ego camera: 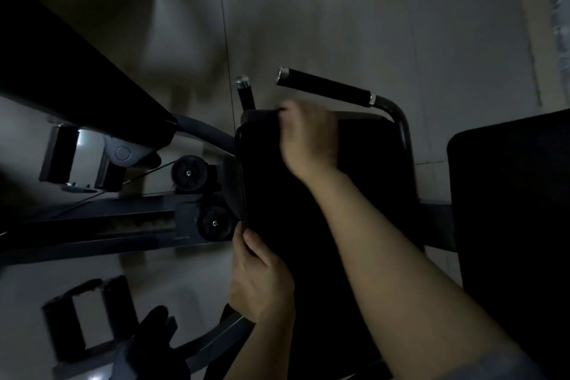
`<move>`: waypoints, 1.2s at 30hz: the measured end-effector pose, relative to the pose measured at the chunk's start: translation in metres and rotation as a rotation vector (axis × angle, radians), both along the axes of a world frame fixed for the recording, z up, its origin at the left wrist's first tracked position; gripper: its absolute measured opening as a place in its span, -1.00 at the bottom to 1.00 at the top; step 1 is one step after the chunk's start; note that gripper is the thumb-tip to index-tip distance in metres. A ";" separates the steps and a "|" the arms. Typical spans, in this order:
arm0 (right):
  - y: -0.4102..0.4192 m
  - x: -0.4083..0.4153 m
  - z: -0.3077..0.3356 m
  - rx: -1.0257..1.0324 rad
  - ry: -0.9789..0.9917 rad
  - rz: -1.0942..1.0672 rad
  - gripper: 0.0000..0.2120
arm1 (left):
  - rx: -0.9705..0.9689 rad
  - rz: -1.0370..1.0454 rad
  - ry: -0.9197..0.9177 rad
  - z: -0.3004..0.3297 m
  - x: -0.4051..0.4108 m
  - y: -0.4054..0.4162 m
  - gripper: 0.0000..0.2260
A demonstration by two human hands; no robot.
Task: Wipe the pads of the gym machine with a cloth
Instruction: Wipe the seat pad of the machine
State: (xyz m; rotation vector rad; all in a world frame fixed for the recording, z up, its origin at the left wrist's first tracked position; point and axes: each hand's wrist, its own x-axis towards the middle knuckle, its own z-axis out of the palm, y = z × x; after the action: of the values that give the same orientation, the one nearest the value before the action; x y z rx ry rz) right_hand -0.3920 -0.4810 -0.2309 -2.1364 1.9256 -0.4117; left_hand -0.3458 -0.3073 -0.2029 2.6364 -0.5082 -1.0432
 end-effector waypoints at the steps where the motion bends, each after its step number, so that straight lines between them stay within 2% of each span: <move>1: 0.003 0.028 0.009 0.019 -0.014 0.138 -0.80 | -0.002 0.001 -0.001 0.000 0.000 0.000 -0.56; 3: 0.007 0.062 0.018 0.081 -0.029 0.393 -0.81 | -0.009 0.005 0.012 -0.002 0.000 0.002 -0.55; 5: 0.001 0.063 0.019 0.119 0.031 0.567 -0.77 | -0.009 0.011 0.008 -0.004 0.001 0.002 -0.51; 7: -0.014 0.041 0.018 0.218 0.040 0.498 -0.75 | -0.006 0.021 0.012 -0.004 0.002 0.000 -0.54; 9: -0.035 0.005 0.009 0.384 0.046 0.288 -0.73 | -0.012 0.014 0.023 -0.003 0.002 0.000 -0.54; 12: -0.056 -0.076 0.008 0.629 0.151 0.025 -0.71 | -0.018 0.004 0.039 -0.001 0.003 0.002 -0.37; 15: -0.060 -0.118 0.009 0.672 0.201 -0.134 -0.66 | -0.003 0.010 0.054 0.000 0.004 0.000 -0.33; 18: -0.056 -0.086 0.005 0.556 0.177 -0.094 -0.69 | 0.017 0.006 0.037 0.002 0.002 -0.003 -0.26; 23: -0.049 0.018 0.010 0.509 0.116 0.288 -0.72 | 0.036 0.023 -0.028 0.001 -0.001 -0.006 -0.25; 25: -0.054 0.036 0.011 0.524 0.098 0.414 -0.72 | 0.036 0.030 -0.043 0.003 -0.003 -0.008 -0.30; 27: -0.062 0.029 0.009 0.589 0.057 0.473 -0.70 | 0.037 0.043 -0.029 0.004 -0.004 -0.009 -0.46; 29: -0.068 0.001 0.009 0.654 -0.003 0.438 -0.69 | 0.048 0.046 0.004 0.004 -0.003 -0.008 -0.53; 32: -0.073 -0.059 0.004 0.718 -0.031 0.233 -0.68 | 0.047 0.035 0.019 0.004 -0.002 -0.007 -0.52; 36: -0.089 -0.125 -0.005 0.841 0.166 0.021 -0.61 | 0.040 0.030 -0.003 0.005 -0.003 -0.007 -0.54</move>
State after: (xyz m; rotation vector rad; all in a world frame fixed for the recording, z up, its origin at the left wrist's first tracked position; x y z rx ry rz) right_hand -0.5165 -0.5698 -0.2360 -1.6397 1.7015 0.5185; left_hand -0.3492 -0.3146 -0.1984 2.6720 -0.4511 -1.0513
